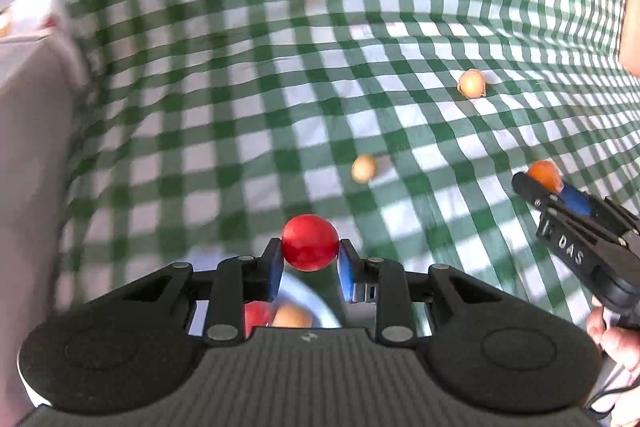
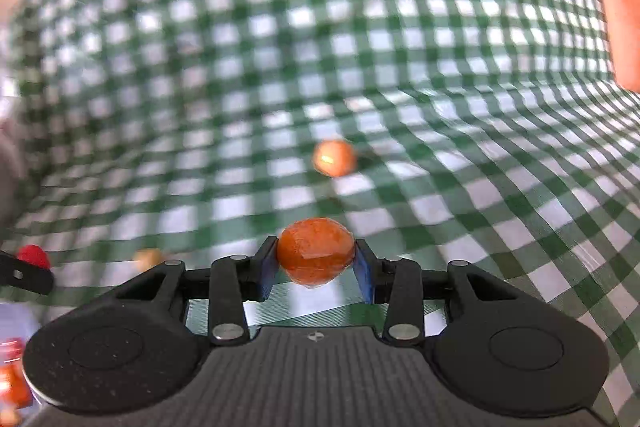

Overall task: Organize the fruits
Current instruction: 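Carry the tomato and tangerine over the plate and open both tools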

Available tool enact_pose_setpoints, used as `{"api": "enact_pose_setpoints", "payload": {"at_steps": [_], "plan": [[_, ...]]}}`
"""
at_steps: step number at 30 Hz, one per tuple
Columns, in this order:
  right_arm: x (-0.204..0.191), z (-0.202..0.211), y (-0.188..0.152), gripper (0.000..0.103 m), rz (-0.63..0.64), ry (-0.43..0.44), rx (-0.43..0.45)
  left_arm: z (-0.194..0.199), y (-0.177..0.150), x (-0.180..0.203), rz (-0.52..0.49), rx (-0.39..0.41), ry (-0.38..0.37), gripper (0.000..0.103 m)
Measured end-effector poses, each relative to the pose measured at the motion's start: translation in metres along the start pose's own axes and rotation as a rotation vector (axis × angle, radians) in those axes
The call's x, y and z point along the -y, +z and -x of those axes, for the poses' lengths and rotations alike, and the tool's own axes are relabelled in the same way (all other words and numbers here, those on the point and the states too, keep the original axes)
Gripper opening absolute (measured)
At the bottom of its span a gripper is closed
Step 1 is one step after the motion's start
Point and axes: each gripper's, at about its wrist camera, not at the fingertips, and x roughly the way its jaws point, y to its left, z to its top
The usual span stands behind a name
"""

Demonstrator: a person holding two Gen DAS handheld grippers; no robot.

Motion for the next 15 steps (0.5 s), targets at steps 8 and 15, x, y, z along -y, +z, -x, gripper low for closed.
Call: {"api": "enact_pose_setpoints", "payload": {"at_steps": [8, 15], "plan": [[-0.059, 0.103, -0.019, 0.041, 0.077, 0.214, -0.127, 0.088, -0.082, -0.030, 0.072, 0.002, 0.060, 0.032], [-0.111, 0.171, -0.034, 0.041, 0.155, 0.323, -0.167, 0.144, -0.140, -0.055, 0.124, 0.048, 0.099, 0.032]]}}
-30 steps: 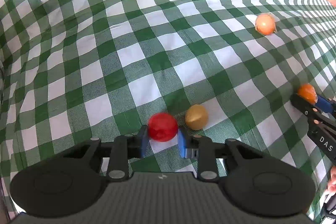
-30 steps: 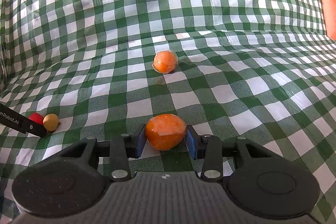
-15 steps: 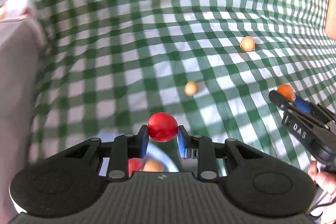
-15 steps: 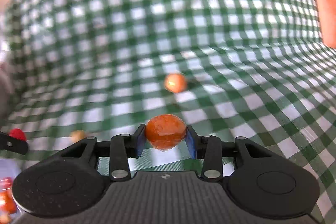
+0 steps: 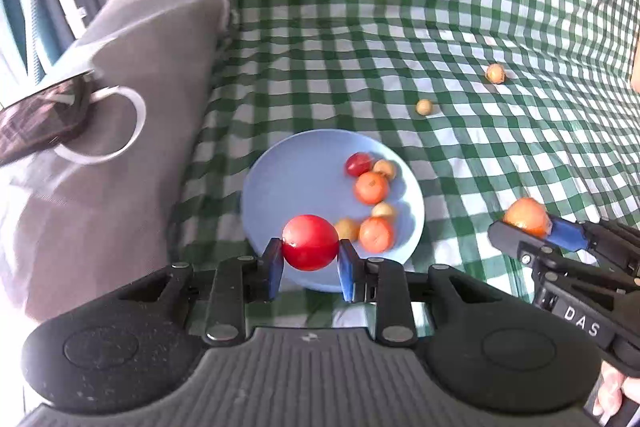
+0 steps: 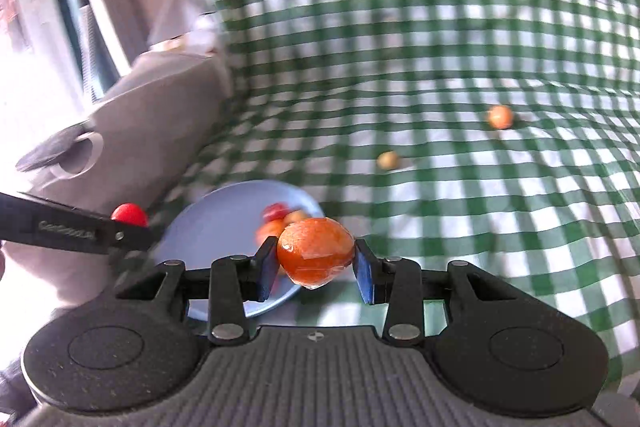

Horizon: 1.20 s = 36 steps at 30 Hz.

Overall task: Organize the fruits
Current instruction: 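Carry the tomato and tangerine over the plate and open both tools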

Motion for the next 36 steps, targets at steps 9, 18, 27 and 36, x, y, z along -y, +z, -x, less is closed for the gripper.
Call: {"api": "enact_pose_setpoints", "payload": {"at_steps": [9, 18, 27, 36], "plan": [[-0.053, 0.026, -0.007, 0.041, 0.040, 0.063, -0.015, 0.025, -0.022, -0.033, 0.056, 0.022, 0.008, 0.032], [-0.057, 0.021, -0.011, 0.041, 0.070, 0.051, -0.055, 0.018, -0.015, -0.045, 0.096, 0.028, 0.005, 0.032], [-0.052, -0.005, -0.004, 0.041, 0.101, 0.029, -0.077, -0.006, 0.006, -0.049, 0.111, 0.017, -0.003, 0.032], [-0.051, -0.047, 0.009, 0.041, 0.131, 0.023, -0.097, -0.050, 0.033, -0.040, 0.108, -0.018, -0.022, 0.032]]}}
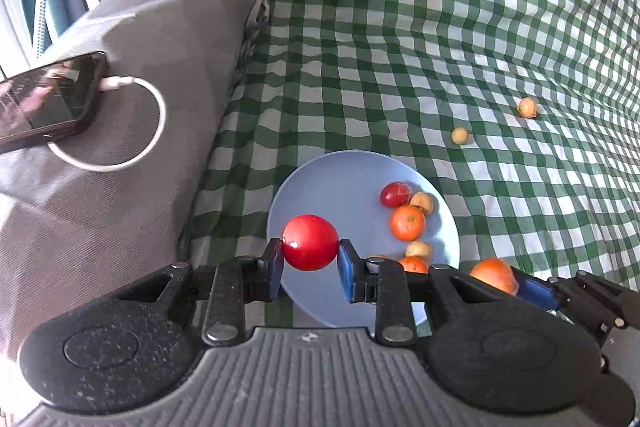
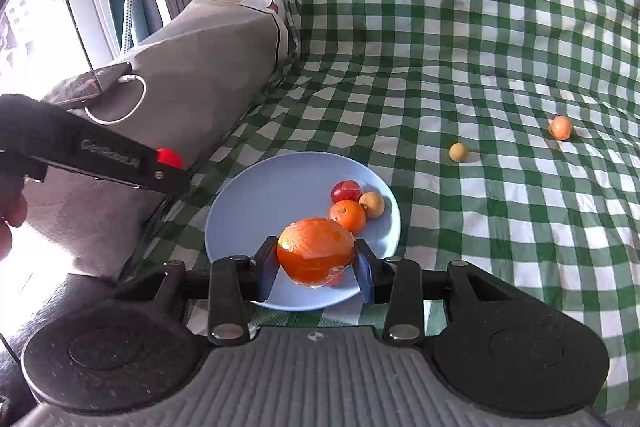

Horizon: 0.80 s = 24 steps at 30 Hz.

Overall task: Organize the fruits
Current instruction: 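Carry the tomato and tangerine over the plate and open both tools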

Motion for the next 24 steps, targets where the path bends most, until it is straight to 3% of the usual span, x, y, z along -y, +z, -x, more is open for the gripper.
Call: {"api": "enact_pose_setpoints", "payload": {"at_steps": [12, 24], "plan": [[0.007, -0.061, 0.009, 0.041, 0.036, 0.003, -0.049, -0.066, 0.017, 0.009, -0.032, -0.078, 0.024, 0.032], [0.010, -0.102, 0.008, 0.041, 0.074, -0.003, -0.105, -0.108, 0.028, 0.011, -0.084, -0.114, 0.045, 0.032]]}}
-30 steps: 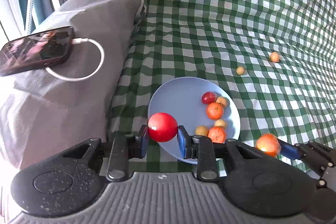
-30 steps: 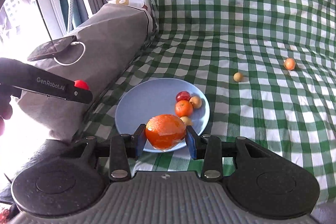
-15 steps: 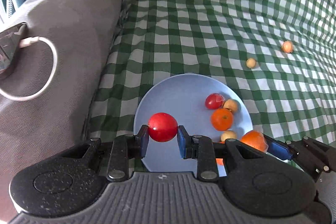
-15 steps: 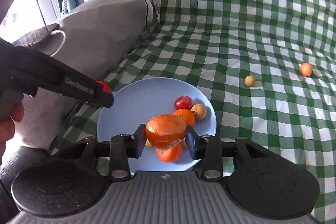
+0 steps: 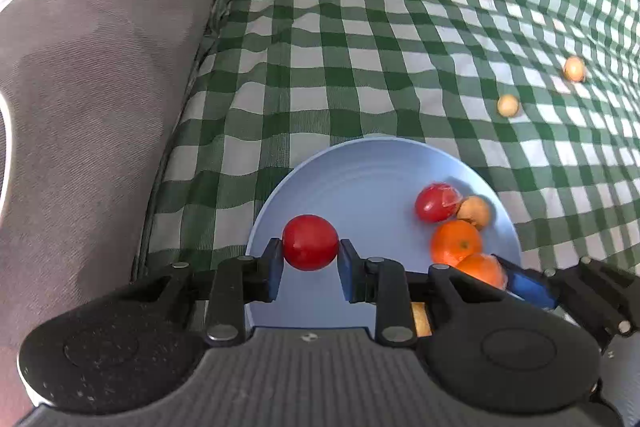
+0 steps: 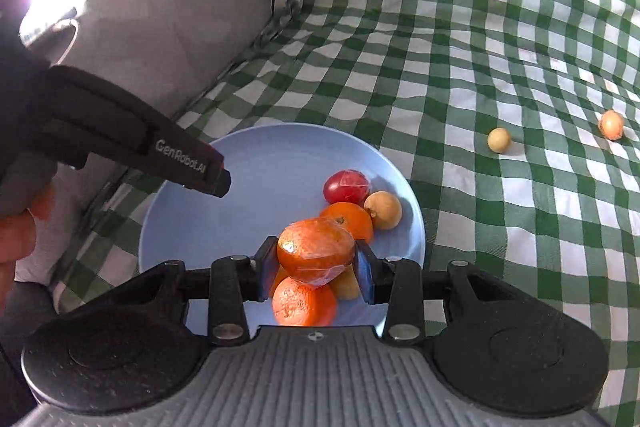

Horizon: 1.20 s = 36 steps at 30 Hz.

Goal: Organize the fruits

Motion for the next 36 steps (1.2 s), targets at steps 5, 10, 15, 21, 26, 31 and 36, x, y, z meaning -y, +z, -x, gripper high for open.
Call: {"api": "enact_pose_setpoints", "payload": {"at_steps": [5, 10, 15, 21, 26, 31, 36], "plan": [[-0.001, -0.004, 0.006, 0.058, 0.013, 0.003, -0.022, 0.014, -0.001, 0.007, -0.072, 0.084, 0.017, 0.098], [-0.001, 0.020, 0.004, 0.094, -0.012, -0.023, -0.031, 0.048, -0.016, 0.010, -0.095, 0.108, 0.021, 0.103], [-0.005, 0.066, -0.014, 0.098, -0.026, -0.030, -0.036, 0.089, -0.052, 0.002, -0.054, 0.115, 0.016, 0.103], [-0.017, 0.127, -0.029, 0.099, 0.012, -0.092, 0.022, 0.134, -0.084, -0.015, 0.055, 0.137, 0.030, 0.103], [-0.028, 0.176, -0.031, 0.100, -0.021, -0.134, 0.122, 0.168, -0.094, -0.027, 0.098, 0.179, 0.051, 0.103], [-0.036, 0.208, -0.030, 0.102, -0.029, -0.098, 0.197, 0.203, -0.102, -0.025, 0.101, 0.221, 0.069, 0.103], [-0.038, 0.233, -0.034, 0.102, -0.045, -0.085, 0.260, 0.236, -0.113, -0.021, 0.095, 0.269, 0.097, 0.103]]}}
